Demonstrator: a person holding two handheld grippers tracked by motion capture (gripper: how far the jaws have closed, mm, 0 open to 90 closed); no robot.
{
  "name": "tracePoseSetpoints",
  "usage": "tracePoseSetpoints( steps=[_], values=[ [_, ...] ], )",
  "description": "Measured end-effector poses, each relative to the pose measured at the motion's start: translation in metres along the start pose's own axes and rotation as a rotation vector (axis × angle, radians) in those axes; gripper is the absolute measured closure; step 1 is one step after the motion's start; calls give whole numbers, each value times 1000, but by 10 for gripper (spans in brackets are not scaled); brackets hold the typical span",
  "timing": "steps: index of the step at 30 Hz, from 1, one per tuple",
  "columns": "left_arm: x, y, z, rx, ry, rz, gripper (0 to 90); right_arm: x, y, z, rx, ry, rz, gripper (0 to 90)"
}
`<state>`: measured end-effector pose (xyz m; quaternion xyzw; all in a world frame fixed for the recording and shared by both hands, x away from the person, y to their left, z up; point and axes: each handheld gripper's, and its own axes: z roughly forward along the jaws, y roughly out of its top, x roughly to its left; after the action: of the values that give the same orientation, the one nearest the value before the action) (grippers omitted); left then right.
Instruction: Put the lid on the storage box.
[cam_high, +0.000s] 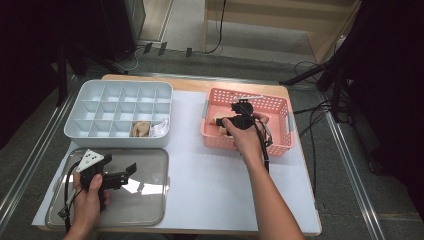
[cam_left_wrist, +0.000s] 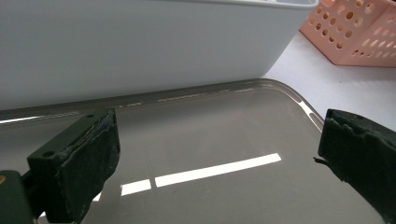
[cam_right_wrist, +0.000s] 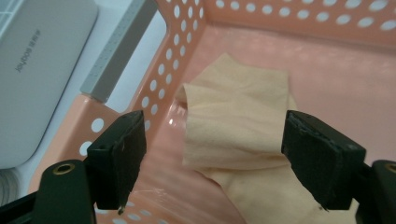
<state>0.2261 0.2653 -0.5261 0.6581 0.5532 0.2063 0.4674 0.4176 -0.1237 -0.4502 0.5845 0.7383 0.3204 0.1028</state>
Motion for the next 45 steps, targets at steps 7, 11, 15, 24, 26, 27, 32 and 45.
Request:
tracePoseSetpoints(
  steps=[7,11,15,24,26,27,32,45],
  values=[
    [0,0,0,4,-2,-3,0,4,10,19,100,-107,67,151],
    [1,0,0,8,-5,-3,0,1,14,30,176,-170,99,157],
    [1,0,0,9,-7,-3,0,-1,16,33,212,-216,121,266],
    [1,0,0,10,-9,-6,0,-1,14,37,272,-247,75,853],
    [2,0,0,10,-9,-6,0,-2,13,35,250,-234,74,862],
    [2,0,0,10,-10,-6,0,-2,13,33,235,-230,74,864],
    [1,0,1,9,-7,-5,0,-10,10,16,103,-196,77,869],
    [1,0,0,6,-5,3,0,-12,4,-29,-228,-118,61,871]
  ],
)
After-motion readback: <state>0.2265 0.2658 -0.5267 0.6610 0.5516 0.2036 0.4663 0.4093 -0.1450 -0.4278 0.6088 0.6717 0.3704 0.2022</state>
